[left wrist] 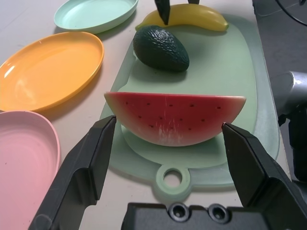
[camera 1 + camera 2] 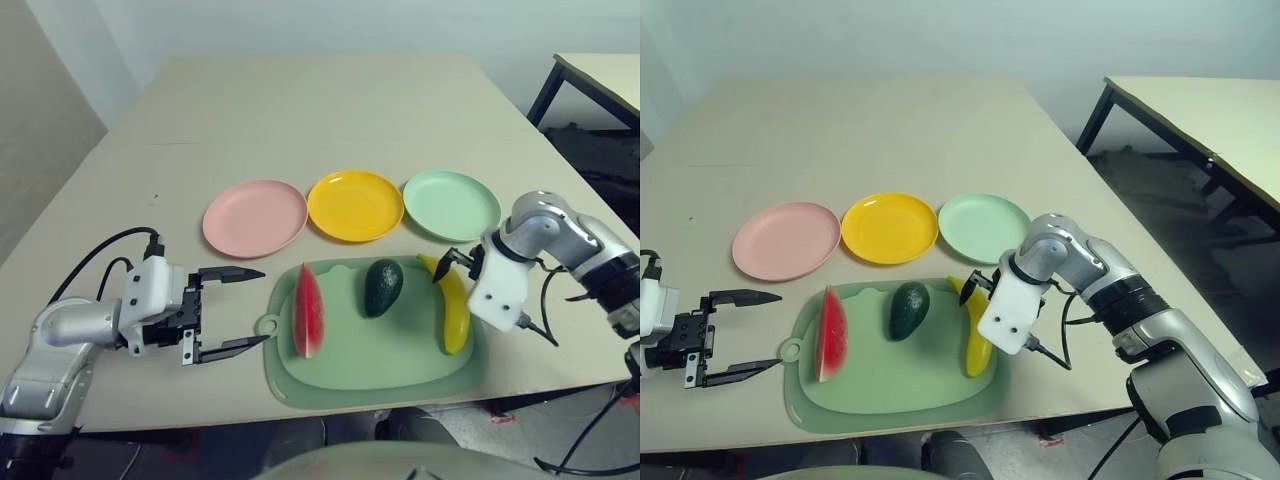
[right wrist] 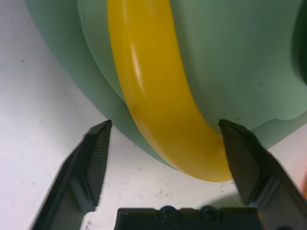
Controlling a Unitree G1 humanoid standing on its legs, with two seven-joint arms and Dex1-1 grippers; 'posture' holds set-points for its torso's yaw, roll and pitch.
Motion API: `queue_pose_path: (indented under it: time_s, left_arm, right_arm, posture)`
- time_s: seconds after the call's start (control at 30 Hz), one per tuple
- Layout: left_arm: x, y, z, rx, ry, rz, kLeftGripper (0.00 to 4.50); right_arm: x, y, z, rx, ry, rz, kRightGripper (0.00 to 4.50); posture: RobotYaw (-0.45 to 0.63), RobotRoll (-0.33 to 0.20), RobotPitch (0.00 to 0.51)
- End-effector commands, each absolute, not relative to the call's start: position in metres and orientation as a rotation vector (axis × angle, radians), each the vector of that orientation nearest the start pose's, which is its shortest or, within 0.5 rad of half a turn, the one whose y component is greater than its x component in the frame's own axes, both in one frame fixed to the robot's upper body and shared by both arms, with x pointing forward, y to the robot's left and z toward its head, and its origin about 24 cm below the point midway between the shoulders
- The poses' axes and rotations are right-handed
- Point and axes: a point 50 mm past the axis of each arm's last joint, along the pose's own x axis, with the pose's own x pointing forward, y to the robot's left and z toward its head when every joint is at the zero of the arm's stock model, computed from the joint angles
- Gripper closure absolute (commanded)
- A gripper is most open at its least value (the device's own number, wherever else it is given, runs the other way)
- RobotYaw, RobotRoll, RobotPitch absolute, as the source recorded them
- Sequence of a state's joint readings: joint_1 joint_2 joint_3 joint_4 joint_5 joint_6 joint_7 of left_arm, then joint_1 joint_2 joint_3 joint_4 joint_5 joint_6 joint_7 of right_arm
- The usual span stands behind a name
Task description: Place the fruits into color-matched plates.
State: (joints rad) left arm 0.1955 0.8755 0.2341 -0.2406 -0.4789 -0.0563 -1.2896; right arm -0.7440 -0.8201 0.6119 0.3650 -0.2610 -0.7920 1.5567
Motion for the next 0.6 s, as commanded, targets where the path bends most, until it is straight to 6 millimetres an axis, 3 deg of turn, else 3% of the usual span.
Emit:
queue_pose_path:
  time_s: [0.03, 0.17, 0.4, 0.6]
  left_arm:
    - [0.188, 0.252, 0.134, 0.519, 0.111, -1.24, 0.0]
    - [0.189, 0.251, 0.133, 0.519, 0.109, -1.241, 0.0]
    - [0.191, 0.25, 0.132, 0.515, 0.105, -1.237, 0.0]
    - [0.189, 0.257, 0.134, 0.494, 0.108, -1.196, 0.0]
  right_arm:
    - [0.281, -0.175, 0.111, -1.713, 0.263, 1.991, 1.31]
    - [0.279, -0.177, 0.112, -1.707, 0.288, 2.0, 2.77]
    - [0.284, -0.179, 0.138, -1.693, 0.31, 1.969, 2.81]
    - [0.316, -0.168, 0.186, -1.787, 0.305, 1.825, 2.81]
  posture:
    - [0.14, 0.0, 0.011]
    - [0.14, 0.0, 0.011]
    - [0.13, 0.0, 0.007]
    - [0.12, 0.0, 0.007]
